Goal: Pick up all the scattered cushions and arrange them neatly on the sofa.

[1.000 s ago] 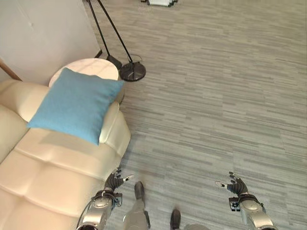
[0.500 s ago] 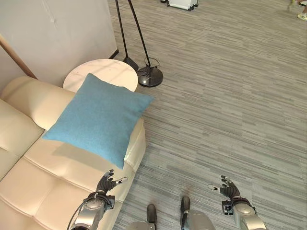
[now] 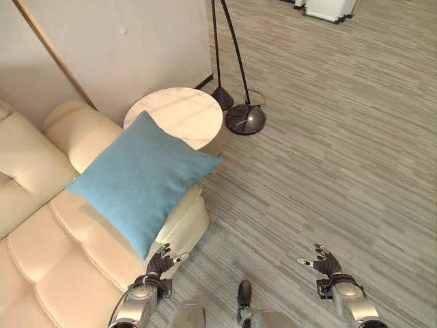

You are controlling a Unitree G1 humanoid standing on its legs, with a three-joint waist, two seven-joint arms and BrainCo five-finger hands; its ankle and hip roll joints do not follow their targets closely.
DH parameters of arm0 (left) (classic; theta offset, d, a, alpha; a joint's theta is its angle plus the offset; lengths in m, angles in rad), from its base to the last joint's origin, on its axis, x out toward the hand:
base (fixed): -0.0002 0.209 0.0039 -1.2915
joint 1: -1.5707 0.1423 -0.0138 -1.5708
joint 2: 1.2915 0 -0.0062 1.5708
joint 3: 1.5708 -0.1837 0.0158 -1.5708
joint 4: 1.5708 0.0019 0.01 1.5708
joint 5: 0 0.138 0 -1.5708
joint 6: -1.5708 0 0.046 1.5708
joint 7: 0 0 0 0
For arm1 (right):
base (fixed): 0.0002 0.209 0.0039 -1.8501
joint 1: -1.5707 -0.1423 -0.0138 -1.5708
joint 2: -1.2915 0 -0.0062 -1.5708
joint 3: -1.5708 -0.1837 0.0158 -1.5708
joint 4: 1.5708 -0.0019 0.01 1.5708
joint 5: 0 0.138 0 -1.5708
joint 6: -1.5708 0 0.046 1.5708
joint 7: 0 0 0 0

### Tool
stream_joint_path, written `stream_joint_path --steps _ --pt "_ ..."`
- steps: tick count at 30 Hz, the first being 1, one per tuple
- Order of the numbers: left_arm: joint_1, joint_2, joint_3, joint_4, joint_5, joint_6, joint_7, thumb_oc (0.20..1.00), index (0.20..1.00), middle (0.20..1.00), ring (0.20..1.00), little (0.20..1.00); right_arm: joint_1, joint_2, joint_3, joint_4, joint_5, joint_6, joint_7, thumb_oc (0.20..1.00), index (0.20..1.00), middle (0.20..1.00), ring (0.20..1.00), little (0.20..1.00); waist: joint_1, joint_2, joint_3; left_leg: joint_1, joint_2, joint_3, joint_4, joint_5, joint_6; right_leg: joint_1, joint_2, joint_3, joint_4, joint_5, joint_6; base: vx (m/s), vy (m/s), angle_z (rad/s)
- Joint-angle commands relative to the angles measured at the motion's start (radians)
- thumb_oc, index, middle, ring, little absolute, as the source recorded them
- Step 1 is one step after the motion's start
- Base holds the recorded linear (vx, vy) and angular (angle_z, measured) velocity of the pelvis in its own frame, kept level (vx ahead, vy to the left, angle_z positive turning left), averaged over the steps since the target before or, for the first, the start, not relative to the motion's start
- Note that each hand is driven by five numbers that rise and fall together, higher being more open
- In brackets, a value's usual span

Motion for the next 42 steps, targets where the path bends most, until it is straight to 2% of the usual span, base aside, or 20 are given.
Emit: stream_joint_path --steps 1,2,3,4,6,9,14,16,17,19,20,24,27,29,30,32,42 --pt "-0.038 0.021 0.002 -0.022 0.014 -0.021 0.000 1.000 1.000 1.000 1.000 1.000 0.028 -0.035 -0.008 -0.047 0.008 -0.035 -0.003 1.000 1.000 1.000 1.000 1.000 -0.023 0.008 0.012 0.064 -0.018 0.037 -0.062 0.014 0.026 0.024 -0.074 0.025 0.095 -0.169 0.133 0.24 0.069 0.24" --pt "-0.038 0.028 0.007 -0.034 0.025 -0.018 0.005 1.000 1.000 1.000 1.000 1.000 0.022 -0.043 -0.004 -0.043 0.003 -0.036 -0.019 1.000 1.000 1.000 1.000 1.000 -0.006 0.025 0.022 -0.007 0.014 0.112 -0.187 0.133 -0.005 0.066 -0.060 -0.010 0.076 -0.196 0.137 0.19 0.056 0.24" --pt "-0.037 0.028 0.007 -0.035 0.025 -0.018 0.005 1.000 1.000 1.000 1.000 1.000 0.022 -0.043 -0.003 -0.043 0.003 -0.036 -0.019 1.000 1.000 1.000 1.000 1.000 -0.006 0.023 0.024 -0.001 0.012 0.113 -0.190 0.132 -0.005 0.070 -0.062 -0.010 0.076 -0.198 0.138 0.30 0.080 0.40" --pt "-0.038 0.031 0.010 -0.034 0.026 -0.018 0.009 1.000 1.000 1.000 1.000 1.000 0.023 -0.044 -0.003 -0.041 0.000 -0.033 -0.023 1.000 1.000 1.000 1.000 1.000 -0.005 0.023 0.022 -0.010 0.021 0.142 -0.216 0.127 -0.016 0.086 -0.064 -0.020 0.074 -0.216 0.143 0.17 0.063 0.54" --pt "-0.019 0.040 0.024 -0.042 0.030 -0.015 0.012 1.000 1.000 1.000 1.000 1.000 0.038 -0.040 0.002 -0.053 -0.018 -0.027 -0.019 1.000 1.000 1.000 1.000 1.000 -0.013 0.035 -0.002 0.045 0.045 0.221 -0.284 0.157 -0.017 0.105 -0.063 -0.059 0.100 -0.241 0.151 0.31 0.167 0.48" --pt "-0.011 0.037 0.028 -0.018 0.047 -0.008 0.004 1.000 1.000 1.000 1.000 1.000 0.037 -0.028 0.007 -0.052 -0.026 -0.021 -0.014 1.000 1.000 1.000 1.000 1.000 -0.013 0.027 -0.026 0.068 0.026 0.222 -0.293 0.147 -0.005 0.120 -0.083 -0.072 0.109 -0.245 0.160 0.24 0.171 0.20" --pt "0.008 0.040 0.040 -0.009 0.043 -0.005 0.002 1.000 1.000 1.000 1.000 1.000 0.032 -0.001 0.018 -0.025 -0.039 -0.016 -0.007 1.000 1.000 1.000 1.000 1.000 0.005 -0.001 -0.047 0.103 -0.012 0.211 -0.290 0.098 0.032 0.130 -0.120 -0.075 0.153 -0.246 0.191 0.16 0.178 0.05" --pt "0.009 0.047 0.048 -0.013 0.039 -0.002 0.004 1.000 1.000 1.000 1.000 1.000 0.032 0.012 0.020 -0.023 -0.042 -0.011 0.001 1.000 1.000 1.000 1.000 1.000 0.015 -0.003 -0.046 0.105 -0.021 0.209 -0.286 0.095 0.058 0.093 -0.134 -0.081 0.251 -0.231 0.201 0.09 0.218 0.31" --pt "0.005 0.056 0.051 -0.014 0.042 -0.004 0.011 1.000 1.000 1.000 1.000 1.000 0.029 0.021 0.033 -0.027 -0.055 -0.008 0.010 1.000 1.000 1.000 1.000 1.000 0.012 -0.002 -0.035 0.146 -0.045 0.183 -0.304 0.074 0.082 0.027 -0.159 -0.062 0.428 -0.169 0.234 0.13 0.201 0.59" --pt "0.005 0.056 0.051 -0.014 0.042 -0.004 0.011 1.000 1.000 1.000 1.000 1.000 0.029 0.021 0.033 -0.027 -0.055 -0.008 0.010 1.000 1.000 1.000 1.000 1.000 0.013 -0.003 -0.036 0.145 -0.046 0.184 -0.305 0.074 0.083 0.025 -0.160 -0.061 0.430 -0.170 0.235 0.10 0.106 0.72" --pt "0.001 0.057 0.051 -0.011 0.039 -0.008 0.018 1.000 1.000 1.000 1.000 1.000 0.031 0.032 0.035 -0.032 -0.054 -0.010 0.010 1.000 1.000 1.000 1.000 1.000 0.006 0.009 -0.028 0.176 -0.049 0.156 -0.327 0.069 0.087 -0.031 -0.146 -0.023 0.504 -0.164 0.228 0.15 0.071 0.78" --pt "-0.012 0.053 0.043 -0.002 0.026 -0.020 0.020 1.000 1.000 1.000 1.000 1.000 0.023 0.031 0.039 -0.024 -0.045 -0.016 0.007 1.000 1.000 1.000 1.000 1.000 -0.011 0.030 -0.010 0.194 -0.052 0.097 -0.342 0.072 0.072 -0.088 -0.090 0.046 0.362 -0.196 0.196 0.16 -0.015 0.50" --pt "-0.027 0.052 0.031 0.001 0.024 -0.026 0.021 1.000 1.000 1.000 1.000 1.000 0.021 0.028 0.039 -0.009 -0.039 -0.016 0.002 1.000 1.000 1.000 1.000 1.000 -0.037 0.029 0.012 0.209 -0.071 0.022 -0.342 0.071 0.060 -0.137 -0.044 0.191 0.209 -0.136 0.207 0.15 -0.094 0.74" --pt "-0.039 0.053 0.025 0.019 0.026 -0.027 0.022 1.000 1.000 1.000 1.000 1.000 0.025 0.022 0.043 -0.004 -0.043 -0.012 0.001 1.000 1.000 1.000 1.000 1.000 -0.048 0.024 0.018 0.211 -0.077 -0.012 -0.344 0.071 0.056 -0.172 -0.029 0.236 0.172 -0.094 0.215 0.09 -0.115 0.73" --pt "-0.048 0.054 0.021 0.017 0.029 -0.036 0.018 1.000 1.000 1.000 1.000 1.000 0.023 0.020 0.043 -0.005 -0.036 -0.017 0.000 1.000 1.000 1.000 1.000 1.000 -0.049 0.020 0.014 0.206 -0.081 -0.028 -0.337 0.066 0.056 -0.148 -0.043 0.229 0.136 -0.098 0.216 0.16 -0.169 1.32" --pt "-0.035 0.047 0.016 0.032 0.034 -0.036 0.004 1.000 1.000 1.000 1.000 1.000 0.006 0.013 0.058 0.014 -0.040 -0.023 0.012 1.000 1.000 1.000 1.000 1.000 -0.044 0.012 -0.017 0.221 -0.076 -0.049 -0.340 0.061 0.045 -0.085 -0.048 0.203 0.078 -0.081 0.190 0.24 -0.255 1.07" --pt "-0.031 0.043 0.019 0.064 0.034 -0.027 0.005 1.000 1.000 1.000 1.000 1.000 0.005 -0.026 0.051 0.000 -0.044 -0.034 0.010 1.000 1.000 1.000 1.000 1.000 -0.043 0.019 -0.028 0.224 -0.024 -0.085 -0.331 0.078 0.000 -0.005 -0.031 0.127 0.027 -0.113 0.156 0.07 -0.115 0.29"
